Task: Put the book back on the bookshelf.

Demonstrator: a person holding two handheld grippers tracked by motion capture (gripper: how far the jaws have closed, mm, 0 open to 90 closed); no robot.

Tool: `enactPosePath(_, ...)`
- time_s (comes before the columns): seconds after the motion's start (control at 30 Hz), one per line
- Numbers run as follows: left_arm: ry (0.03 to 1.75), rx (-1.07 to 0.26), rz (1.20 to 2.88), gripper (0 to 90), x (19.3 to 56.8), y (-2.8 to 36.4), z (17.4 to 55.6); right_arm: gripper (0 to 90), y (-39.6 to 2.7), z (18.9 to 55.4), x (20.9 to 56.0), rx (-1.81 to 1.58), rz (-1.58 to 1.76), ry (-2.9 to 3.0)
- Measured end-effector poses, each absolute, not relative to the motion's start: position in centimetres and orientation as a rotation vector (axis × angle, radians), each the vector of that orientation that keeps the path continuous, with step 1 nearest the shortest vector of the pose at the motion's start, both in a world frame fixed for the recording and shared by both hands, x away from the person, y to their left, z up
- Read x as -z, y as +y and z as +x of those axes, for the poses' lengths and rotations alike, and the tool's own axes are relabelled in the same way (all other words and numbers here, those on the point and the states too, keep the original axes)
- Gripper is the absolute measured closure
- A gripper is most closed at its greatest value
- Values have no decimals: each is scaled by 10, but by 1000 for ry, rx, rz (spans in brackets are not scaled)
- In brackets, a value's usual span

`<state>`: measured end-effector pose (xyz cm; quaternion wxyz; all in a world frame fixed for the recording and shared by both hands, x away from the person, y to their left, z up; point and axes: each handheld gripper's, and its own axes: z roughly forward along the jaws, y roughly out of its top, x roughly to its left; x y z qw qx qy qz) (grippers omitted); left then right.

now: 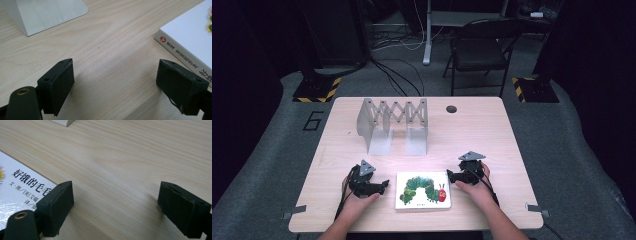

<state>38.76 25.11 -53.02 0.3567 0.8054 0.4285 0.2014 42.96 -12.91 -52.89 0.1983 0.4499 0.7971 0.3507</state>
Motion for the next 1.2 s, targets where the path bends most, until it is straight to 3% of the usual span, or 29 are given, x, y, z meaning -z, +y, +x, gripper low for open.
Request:
enactPosePath(0.47, 1078, -506, 2095, 236, 528, 249, 386, 147, -127, 430, 527, -973, 1291, 2229)
enactPosePath(0.83, 1080, -467, 2100, 386, 524, 249, 384, 257, -128, 430, 520, -928, 1300, 2273)
enactPosePath(1.2, 1117, -376, 2087, 412, 512, 253, 377, 316, -127, 428, 515, -911, 1319, 2298)
